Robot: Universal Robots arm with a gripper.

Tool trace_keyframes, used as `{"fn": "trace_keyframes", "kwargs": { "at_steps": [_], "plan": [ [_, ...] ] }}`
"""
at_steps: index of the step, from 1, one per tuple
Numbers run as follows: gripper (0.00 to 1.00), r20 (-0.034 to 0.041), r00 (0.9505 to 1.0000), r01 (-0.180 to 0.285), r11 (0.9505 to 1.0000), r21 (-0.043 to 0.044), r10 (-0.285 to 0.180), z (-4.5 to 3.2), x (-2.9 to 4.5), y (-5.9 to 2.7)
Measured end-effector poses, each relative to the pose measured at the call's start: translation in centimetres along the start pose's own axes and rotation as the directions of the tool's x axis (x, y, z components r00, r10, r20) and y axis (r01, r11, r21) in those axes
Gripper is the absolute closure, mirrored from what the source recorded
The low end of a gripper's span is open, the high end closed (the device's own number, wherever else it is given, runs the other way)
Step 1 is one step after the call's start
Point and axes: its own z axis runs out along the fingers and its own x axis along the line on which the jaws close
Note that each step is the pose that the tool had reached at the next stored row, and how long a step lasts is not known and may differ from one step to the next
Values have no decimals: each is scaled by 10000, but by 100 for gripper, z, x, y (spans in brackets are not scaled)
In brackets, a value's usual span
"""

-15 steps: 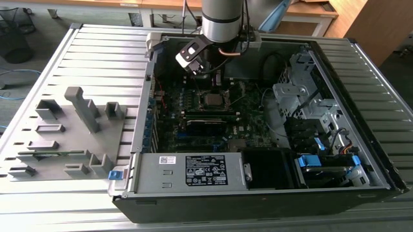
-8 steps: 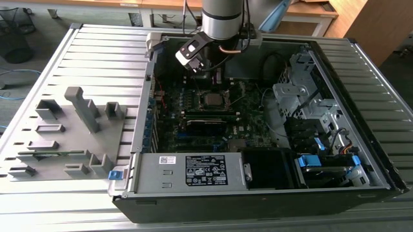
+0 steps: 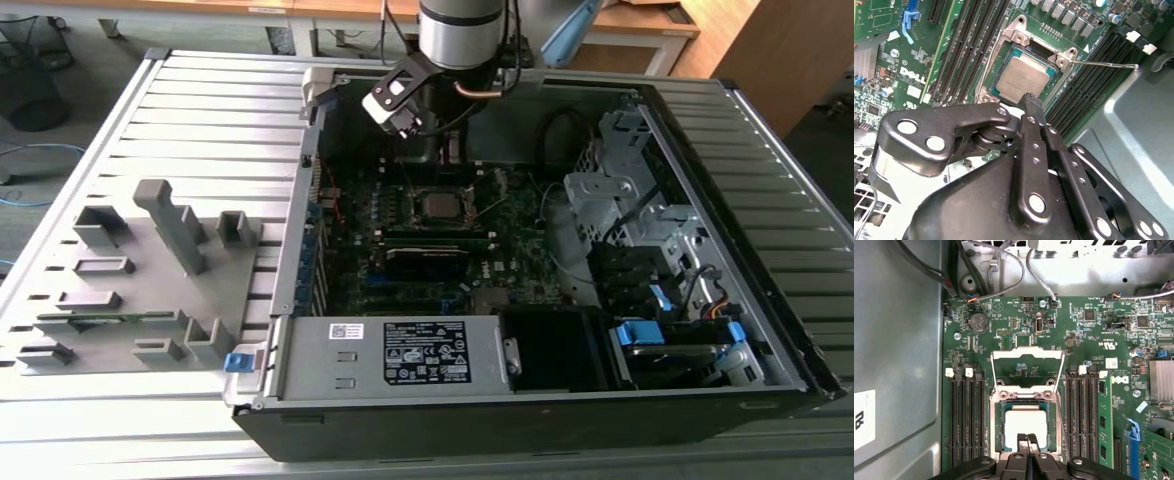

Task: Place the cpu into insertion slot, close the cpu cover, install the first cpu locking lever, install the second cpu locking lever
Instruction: 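Close the cpu cover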

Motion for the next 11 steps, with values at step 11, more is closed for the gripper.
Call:
{"fn": "trace_keyframes", "kwargs": {
  "at_steps": [11],
  "plan": [
    [89,0,10000,-1,10000,0,1,-42,0,2]
  ]
}}
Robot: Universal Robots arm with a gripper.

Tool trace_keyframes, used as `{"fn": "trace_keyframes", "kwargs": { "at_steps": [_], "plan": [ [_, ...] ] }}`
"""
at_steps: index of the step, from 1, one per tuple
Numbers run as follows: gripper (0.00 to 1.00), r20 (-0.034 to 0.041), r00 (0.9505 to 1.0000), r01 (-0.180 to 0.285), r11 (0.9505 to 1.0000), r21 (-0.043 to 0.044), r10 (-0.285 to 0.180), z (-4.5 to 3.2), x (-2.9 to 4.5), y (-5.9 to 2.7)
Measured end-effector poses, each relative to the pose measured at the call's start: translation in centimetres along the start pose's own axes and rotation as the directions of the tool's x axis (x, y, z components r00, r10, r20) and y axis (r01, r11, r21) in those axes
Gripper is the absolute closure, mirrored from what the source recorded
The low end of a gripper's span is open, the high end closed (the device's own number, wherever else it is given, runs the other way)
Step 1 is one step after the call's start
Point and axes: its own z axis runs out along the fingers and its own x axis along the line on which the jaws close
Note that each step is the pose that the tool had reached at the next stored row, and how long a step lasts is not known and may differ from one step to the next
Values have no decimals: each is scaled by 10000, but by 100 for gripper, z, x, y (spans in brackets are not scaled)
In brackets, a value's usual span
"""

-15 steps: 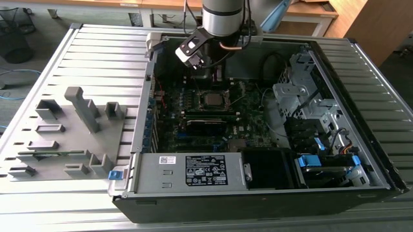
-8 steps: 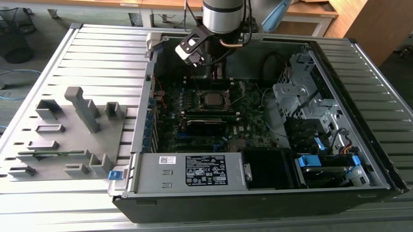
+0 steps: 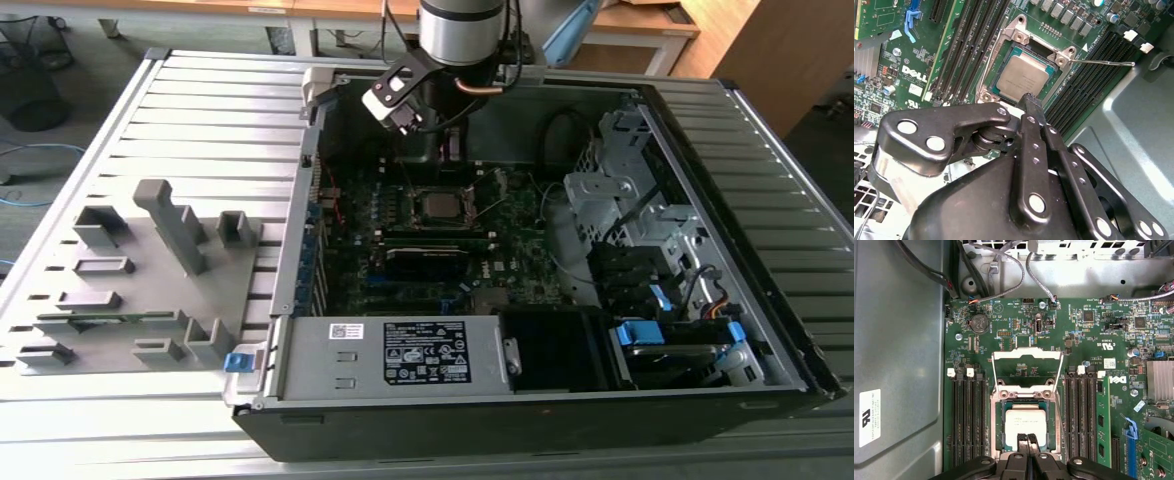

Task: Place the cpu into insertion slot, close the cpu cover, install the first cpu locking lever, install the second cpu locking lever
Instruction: 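Close the cpu cover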

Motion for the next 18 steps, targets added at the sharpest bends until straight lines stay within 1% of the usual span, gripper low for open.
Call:
{"fn": "trace_keyframes", "kwargs": {
  "at_steps": [4,11,18],
  "plan": [
    [89,5,10000,0,10000,3,0,-10,0,0],
    [89,1,10000,0,10000,0,0,-68,0,4],
    [89,2,10000,1,10000,2,-1,-70,0,14]
  ]
}}
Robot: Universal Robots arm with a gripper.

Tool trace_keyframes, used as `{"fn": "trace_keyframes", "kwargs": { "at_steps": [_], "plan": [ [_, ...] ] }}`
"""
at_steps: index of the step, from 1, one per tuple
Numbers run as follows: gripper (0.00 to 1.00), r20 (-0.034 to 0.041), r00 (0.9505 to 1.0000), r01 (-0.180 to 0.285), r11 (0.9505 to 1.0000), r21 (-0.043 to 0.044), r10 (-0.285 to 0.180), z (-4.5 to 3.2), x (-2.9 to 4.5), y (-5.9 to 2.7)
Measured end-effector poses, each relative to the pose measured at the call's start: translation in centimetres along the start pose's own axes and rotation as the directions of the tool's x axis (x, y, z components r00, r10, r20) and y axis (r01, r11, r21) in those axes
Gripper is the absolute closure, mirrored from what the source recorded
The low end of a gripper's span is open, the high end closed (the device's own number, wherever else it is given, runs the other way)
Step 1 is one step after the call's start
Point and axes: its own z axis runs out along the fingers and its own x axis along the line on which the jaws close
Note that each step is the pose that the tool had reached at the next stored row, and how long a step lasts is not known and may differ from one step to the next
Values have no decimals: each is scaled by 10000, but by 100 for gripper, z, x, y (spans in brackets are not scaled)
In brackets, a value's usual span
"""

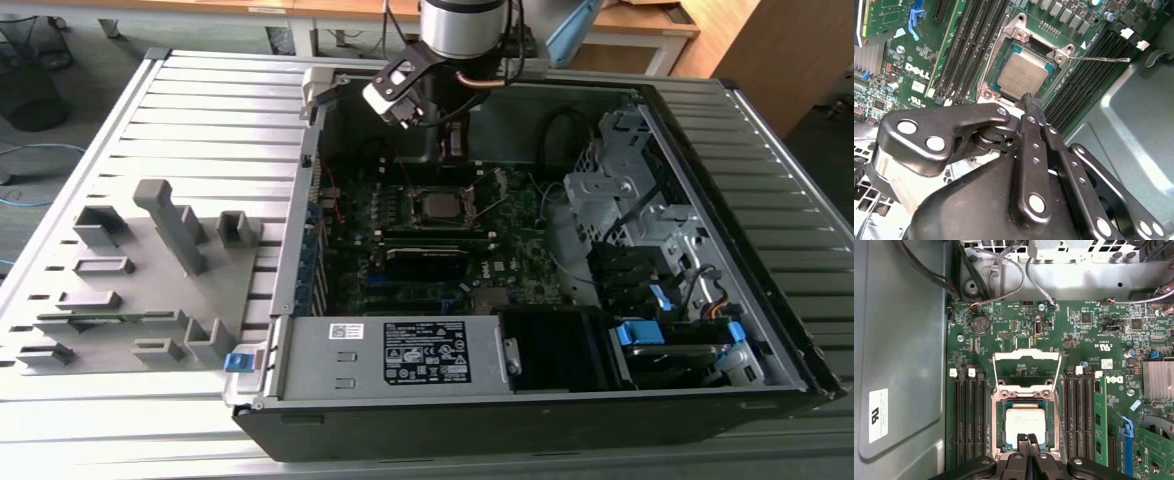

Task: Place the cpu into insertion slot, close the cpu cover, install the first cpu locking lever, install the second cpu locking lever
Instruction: 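Close the cpu cover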

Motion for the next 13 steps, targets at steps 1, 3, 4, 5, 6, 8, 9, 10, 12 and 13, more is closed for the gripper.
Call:
{"fn": "trace_keyframes", "kwargs": {
  "at_steps": [1,3,4,5,6,8,9,10,12,13],
  "plan": [
    [89,-1,10000,0,10000,-1,0,1,1,9],
    [89,-2,10000,-1,10000,-1,1,3,1,36],
    [89,-2,10000,-1,10000,-2,1,4,2,55],
    [89,-2,10000,-2,10000,-1,2,6,3,76],
    [89,-2,10000,-1,10000,-2,1,7,3,98],
    [89,-2,10000,-1,10000,-2,1,9,4,141],
    [89,-2,10000,-1,10000,-2,1,11,5,162],
    [89,-2,10000,-1,10000,-2,1,12,5,183],
    [89,-2,10000,-1,10000,-1,1,14,6,226],
    [89,-2,10000,-2,10000,-1,2,16,7,244]
  ]
}}
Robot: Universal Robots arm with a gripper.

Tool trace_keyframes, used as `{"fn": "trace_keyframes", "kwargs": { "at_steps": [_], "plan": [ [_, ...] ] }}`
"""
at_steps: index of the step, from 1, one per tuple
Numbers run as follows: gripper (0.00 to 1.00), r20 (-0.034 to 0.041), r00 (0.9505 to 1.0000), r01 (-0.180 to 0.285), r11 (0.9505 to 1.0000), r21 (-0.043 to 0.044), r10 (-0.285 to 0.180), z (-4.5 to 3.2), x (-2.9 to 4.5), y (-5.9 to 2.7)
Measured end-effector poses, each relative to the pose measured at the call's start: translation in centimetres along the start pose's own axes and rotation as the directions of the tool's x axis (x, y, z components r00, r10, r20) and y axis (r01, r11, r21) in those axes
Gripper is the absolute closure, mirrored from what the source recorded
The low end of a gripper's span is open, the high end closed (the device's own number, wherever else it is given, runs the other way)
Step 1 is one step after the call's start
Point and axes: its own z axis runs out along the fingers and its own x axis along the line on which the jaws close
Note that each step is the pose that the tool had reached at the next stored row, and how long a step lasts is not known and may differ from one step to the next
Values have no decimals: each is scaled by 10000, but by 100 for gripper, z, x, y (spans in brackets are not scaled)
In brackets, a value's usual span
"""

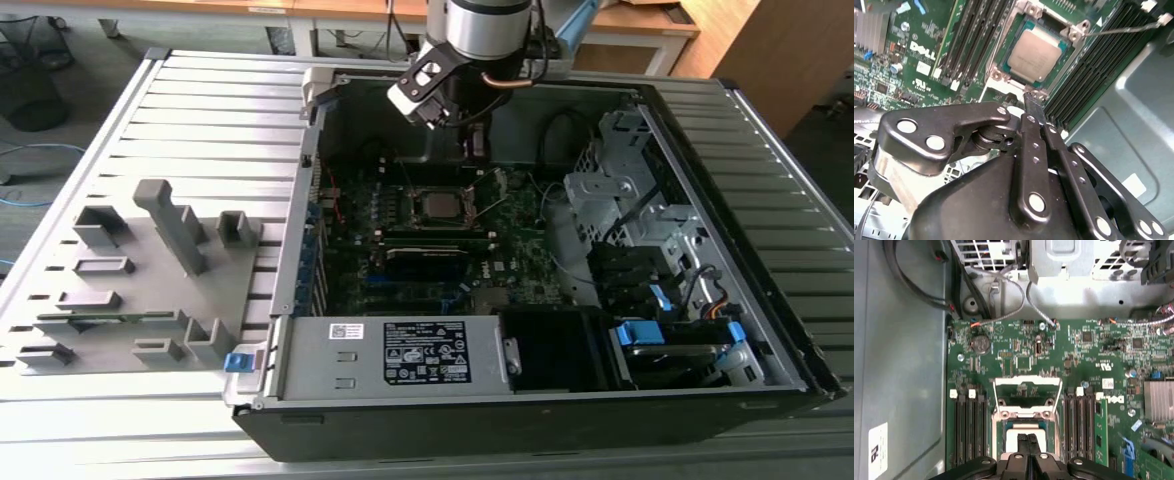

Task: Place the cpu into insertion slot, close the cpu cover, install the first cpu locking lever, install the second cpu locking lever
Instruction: 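Close the cpu cover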

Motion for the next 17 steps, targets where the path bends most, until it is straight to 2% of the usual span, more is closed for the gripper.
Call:
{"fn": "trace_keyframes", "kwargs": {
  "at_steps": [6,12,17],
  "plan": [
    [89,1,10000,-1,10000,0,1,1,1,28],
    [89,0,10000,0,10000,0,0,-47,1,32],
    [89,0,10000,1,10000,0,-1,-53,2,32]
  ]
}}
